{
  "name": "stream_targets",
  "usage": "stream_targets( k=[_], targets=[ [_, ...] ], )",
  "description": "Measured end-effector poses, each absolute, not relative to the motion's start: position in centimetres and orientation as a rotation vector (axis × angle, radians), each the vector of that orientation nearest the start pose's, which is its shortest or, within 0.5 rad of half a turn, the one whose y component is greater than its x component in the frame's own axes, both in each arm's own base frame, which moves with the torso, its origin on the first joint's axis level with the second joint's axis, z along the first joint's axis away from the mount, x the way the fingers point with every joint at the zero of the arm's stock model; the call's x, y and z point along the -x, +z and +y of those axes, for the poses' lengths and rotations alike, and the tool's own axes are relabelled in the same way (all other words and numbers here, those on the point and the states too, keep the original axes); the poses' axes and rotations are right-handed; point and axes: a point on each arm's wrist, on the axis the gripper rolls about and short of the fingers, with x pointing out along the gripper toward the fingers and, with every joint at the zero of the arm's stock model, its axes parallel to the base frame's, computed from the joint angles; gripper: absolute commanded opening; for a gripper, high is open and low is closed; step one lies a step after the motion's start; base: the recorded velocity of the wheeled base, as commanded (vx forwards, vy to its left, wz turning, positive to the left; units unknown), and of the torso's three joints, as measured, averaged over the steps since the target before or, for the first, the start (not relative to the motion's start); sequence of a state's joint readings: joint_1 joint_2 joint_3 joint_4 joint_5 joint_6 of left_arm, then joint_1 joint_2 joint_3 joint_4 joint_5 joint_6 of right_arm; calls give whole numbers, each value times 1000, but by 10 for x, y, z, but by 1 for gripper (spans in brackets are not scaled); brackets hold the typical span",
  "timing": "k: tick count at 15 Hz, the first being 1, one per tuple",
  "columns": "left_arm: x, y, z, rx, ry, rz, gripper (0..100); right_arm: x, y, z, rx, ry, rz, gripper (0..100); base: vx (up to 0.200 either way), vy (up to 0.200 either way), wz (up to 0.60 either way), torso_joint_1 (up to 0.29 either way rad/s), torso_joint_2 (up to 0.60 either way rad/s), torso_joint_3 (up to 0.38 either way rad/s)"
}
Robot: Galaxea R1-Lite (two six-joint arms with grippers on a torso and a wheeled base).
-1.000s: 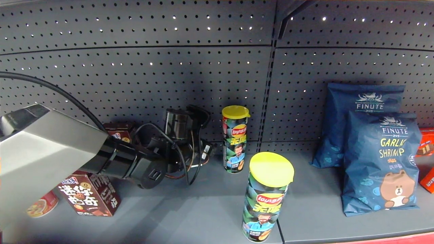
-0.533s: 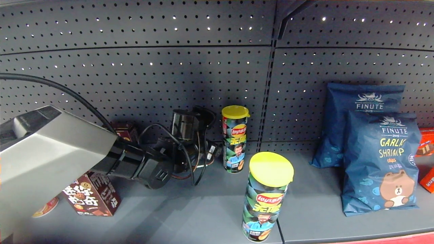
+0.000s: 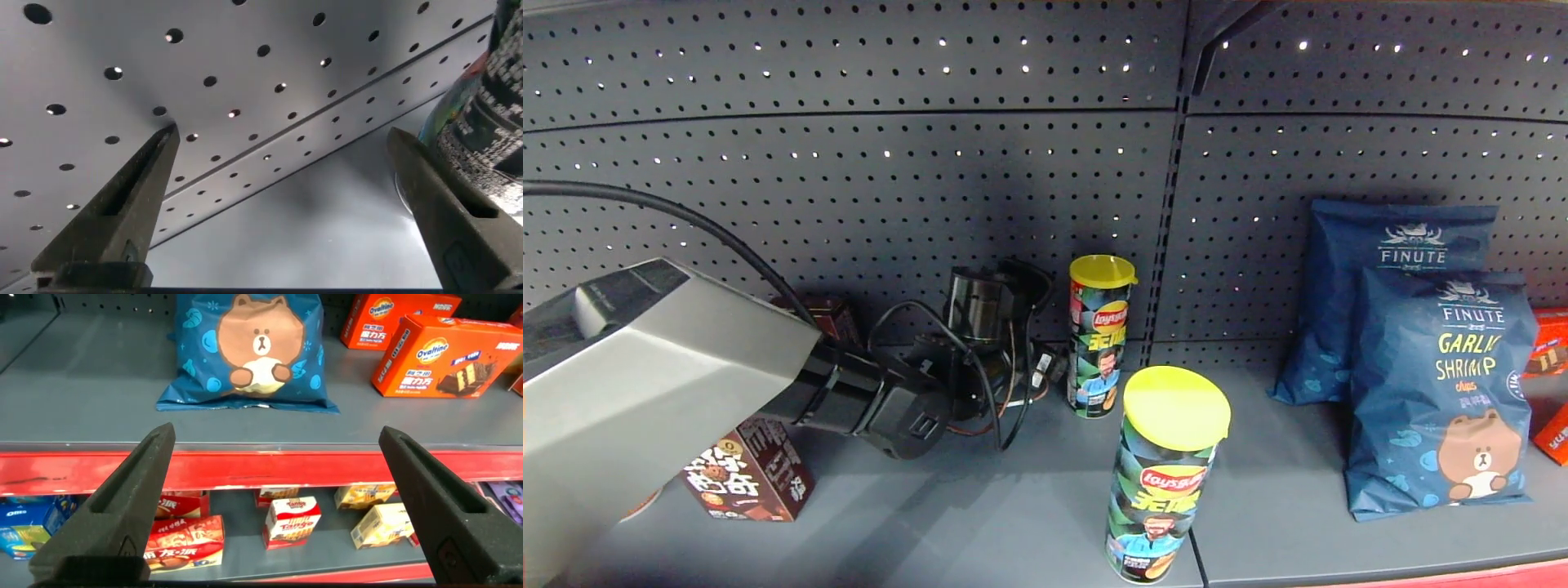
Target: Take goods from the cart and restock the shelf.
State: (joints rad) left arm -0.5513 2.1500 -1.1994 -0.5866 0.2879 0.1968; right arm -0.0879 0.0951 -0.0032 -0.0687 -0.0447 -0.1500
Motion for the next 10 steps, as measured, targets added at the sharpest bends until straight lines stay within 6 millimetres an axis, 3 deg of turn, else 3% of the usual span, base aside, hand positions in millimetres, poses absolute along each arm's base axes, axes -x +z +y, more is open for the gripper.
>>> stream_targets(
  k=[7,10],
  targets=[
    [-362,116,-218,-338,-276,311,100,15,85,0,150,-125,33,100,0,0,0,0,0,0],
    [-353,126,-211,-326,-259,302,100,15,84,1,168,-88,50,100,0,0,0,0,0,0]
  ],
)
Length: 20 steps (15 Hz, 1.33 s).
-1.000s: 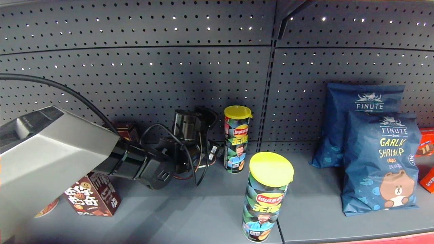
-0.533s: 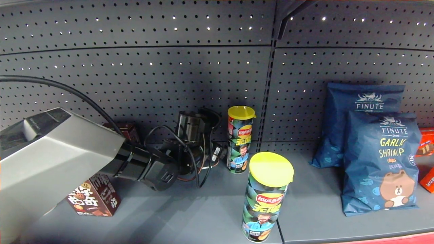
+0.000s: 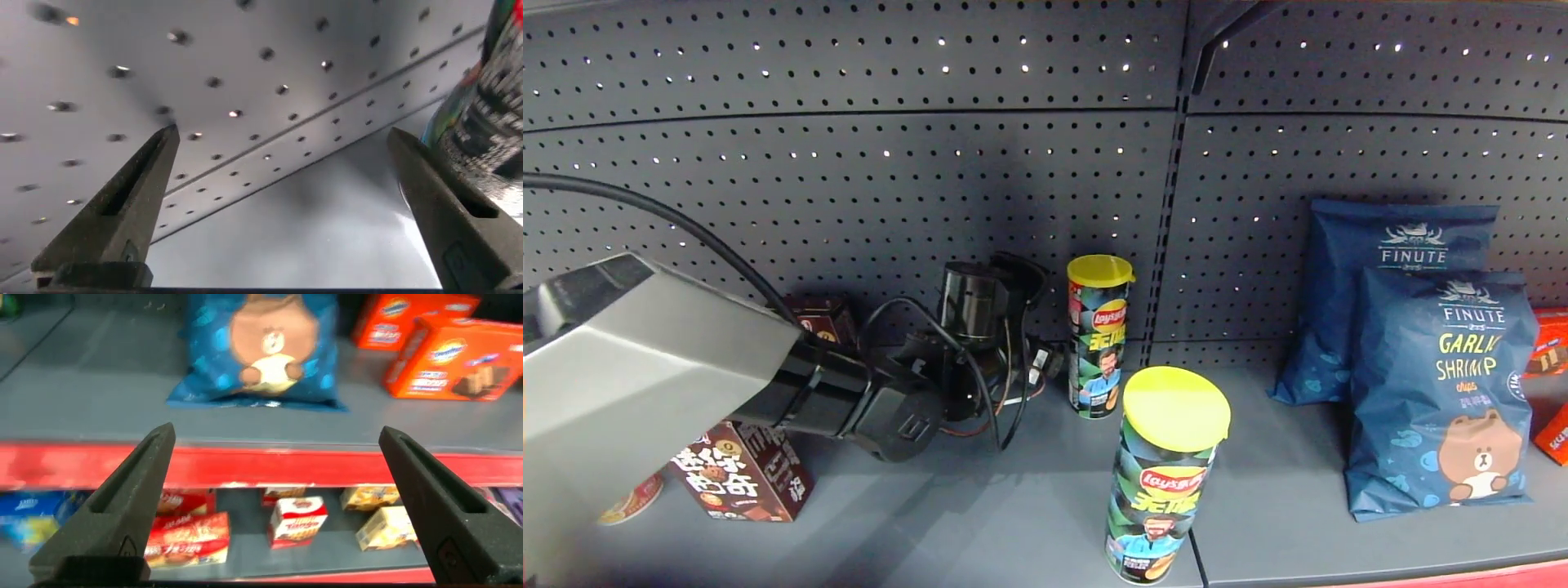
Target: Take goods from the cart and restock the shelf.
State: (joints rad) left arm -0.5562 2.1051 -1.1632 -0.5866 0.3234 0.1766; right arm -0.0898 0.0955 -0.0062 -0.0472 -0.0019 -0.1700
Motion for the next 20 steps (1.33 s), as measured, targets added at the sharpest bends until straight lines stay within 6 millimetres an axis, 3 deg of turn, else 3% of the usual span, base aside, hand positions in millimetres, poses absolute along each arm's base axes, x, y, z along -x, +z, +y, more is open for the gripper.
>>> stream_targets(
  k=[3,5,9,11,16,20],
  targets=[
    [-327,135,-194,-335,-254,323,100,16,100,3,186,-65,55,100,0,0,0,0,0,0],
    [-302,143,-179,-342,-254,335,100,11,122,4,197,22,95,100,0,0,0,0,0,0],
    [-257,158,-149,-363,-241,357,100,-25,166,4,184,229,228,100,0,0,0,0,0,0],
    [-239,165,-139,-391,-197,388,100,-49,178,8,147,321,310,100,0,0,0,0,0,0],
    [-216,174,-132,-375,-188,348,100,-105,181,41,26,390,464,100,0,0,0,0,0,0],
    [-206,160,-127,-384,-199,361,100,-127,163,62,72,401,597,100,0,0,0,0,0,0]
  ],
)
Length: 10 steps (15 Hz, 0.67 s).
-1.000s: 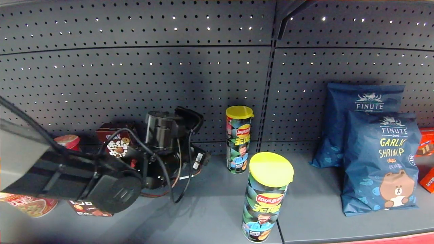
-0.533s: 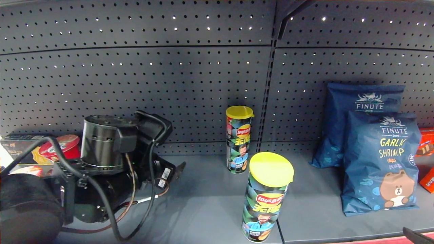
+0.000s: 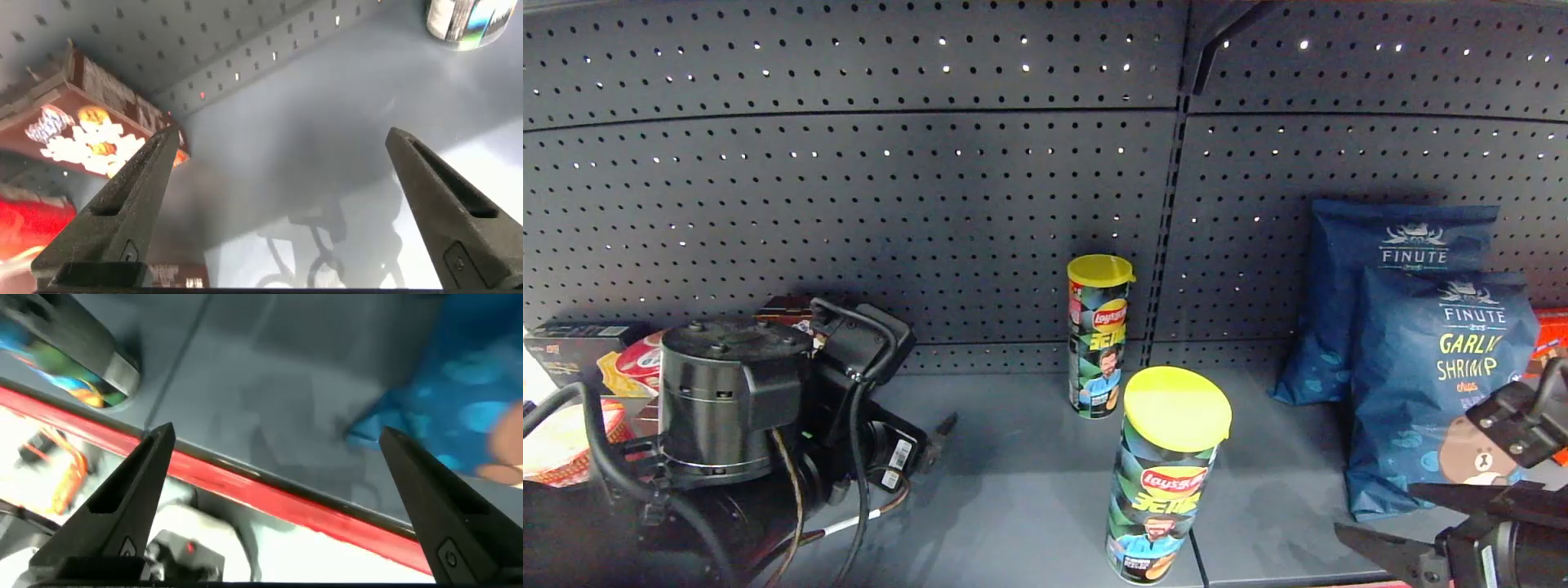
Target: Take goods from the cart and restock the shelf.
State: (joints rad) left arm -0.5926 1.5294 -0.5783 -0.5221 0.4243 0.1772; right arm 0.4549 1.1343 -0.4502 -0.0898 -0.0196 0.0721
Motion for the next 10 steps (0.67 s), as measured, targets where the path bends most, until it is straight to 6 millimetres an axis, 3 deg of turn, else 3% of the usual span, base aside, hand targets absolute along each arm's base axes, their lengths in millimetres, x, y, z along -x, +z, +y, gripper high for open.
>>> stream_targets(
  k=[6,10],
  targets=[
    [-210,159,-120,-375,-169,357,100,-147,150,81,102,439,630,100,0,0,0,0,0,0],
    [-204,146,-113,-397,-176,403,100,-167,165,103,117,453,591,100,0,0,0,0,0,0]
  ],
)
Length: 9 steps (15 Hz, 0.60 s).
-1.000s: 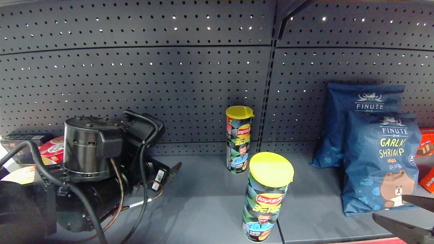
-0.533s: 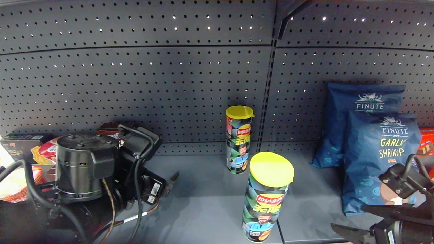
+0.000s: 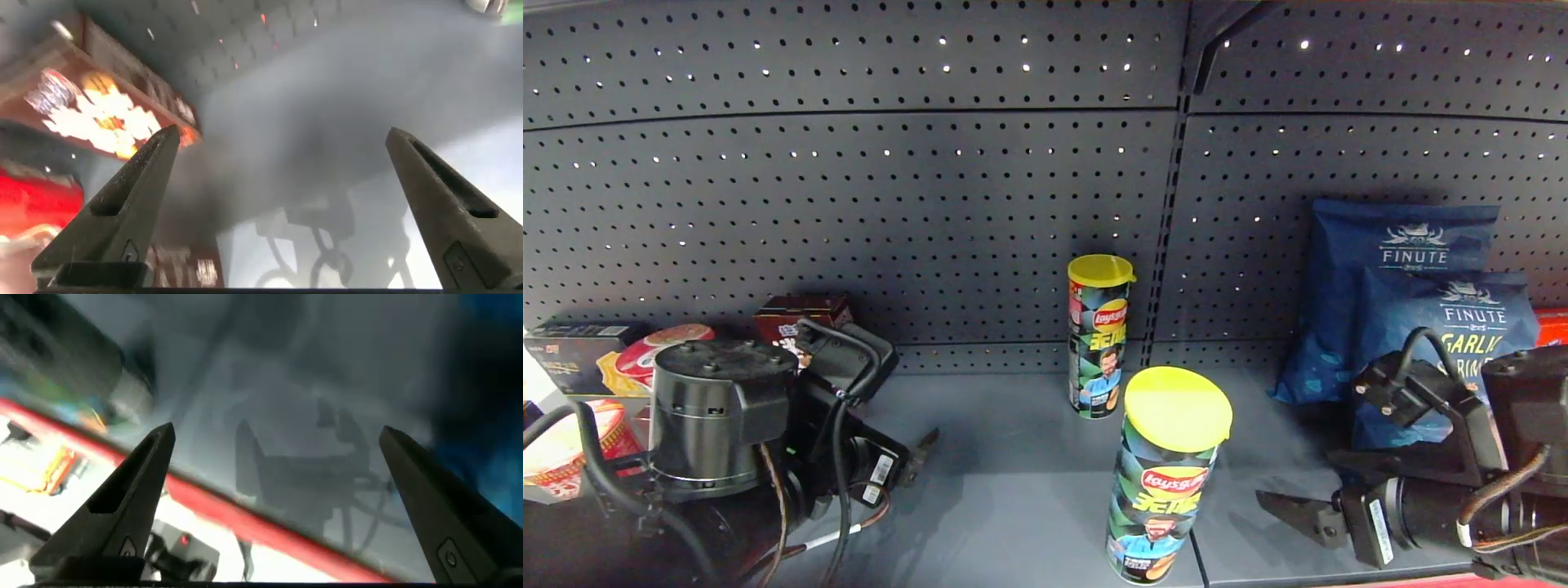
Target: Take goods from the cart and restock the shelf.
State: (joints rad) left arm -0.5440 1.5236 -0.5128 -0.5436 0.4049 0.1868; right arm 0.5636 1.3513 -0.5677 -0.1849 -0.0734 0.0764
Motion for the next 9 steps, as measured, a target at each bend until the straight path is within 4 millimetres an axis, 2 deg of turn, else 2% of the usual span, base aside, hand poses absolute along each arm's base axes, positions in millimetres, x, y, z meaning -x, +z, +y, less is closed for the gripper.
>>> stream_targets(
  k=[3,9],
  targets=[
    [-200,144,-110,-401,-178,413,100,-172,162,115,122,481,598,100,0,0,0,0,0,0],
    [-201,146,-111,-396,-181,405,100,-179,152,127,140,504,617,100,0,0,0,0,0,0]
  ],
)
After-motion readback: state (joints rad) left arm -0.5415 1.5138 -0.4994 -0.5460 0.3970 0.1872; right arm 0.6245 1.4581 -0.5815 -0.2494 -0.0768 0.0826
